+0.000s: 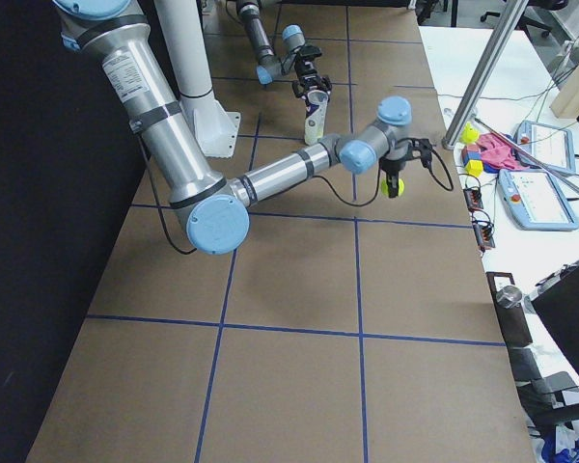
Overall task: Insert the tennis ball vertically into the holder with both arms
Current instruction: 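Carry the second ball with the right gripper over the can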
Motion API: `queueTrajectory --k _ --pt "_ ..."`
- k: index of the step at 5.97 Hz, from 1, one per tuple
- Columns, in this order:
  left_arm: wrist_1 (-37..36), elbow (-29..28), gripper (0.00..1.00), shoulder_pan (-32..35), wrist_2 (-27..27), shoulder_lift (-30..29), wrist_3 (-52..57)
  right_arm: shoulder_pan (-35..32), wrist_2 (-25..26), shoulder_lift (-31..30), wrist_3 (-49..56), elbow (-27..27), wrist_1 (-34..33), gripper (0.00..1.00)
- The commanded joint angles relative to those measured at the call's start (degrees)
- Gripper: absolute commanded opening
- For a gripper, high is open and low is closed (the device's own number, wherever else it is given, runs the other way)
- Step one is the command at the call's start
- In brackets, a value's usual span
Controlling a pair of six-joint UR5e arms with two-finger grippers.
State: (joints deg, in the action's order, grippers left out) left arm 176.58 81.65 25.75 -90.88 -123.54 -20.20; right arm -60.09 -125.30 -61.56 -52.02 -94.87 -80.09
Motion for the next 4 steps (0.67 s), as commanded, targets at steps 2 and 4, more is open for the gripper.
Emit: queueTrajectory --k 2,4 --pt "0.0 0.0 0.87 -0.09 0.0 -0.04 -0.11 15.03 3.79 9.93 -28.93 -17.37 -12.81 0.0" --pt "0.08 0.0 0.9 -0.09 0.0 0.05 -0.19 22.35 9.95 12.07 -32.86 -17.02 -12.81 0.0"
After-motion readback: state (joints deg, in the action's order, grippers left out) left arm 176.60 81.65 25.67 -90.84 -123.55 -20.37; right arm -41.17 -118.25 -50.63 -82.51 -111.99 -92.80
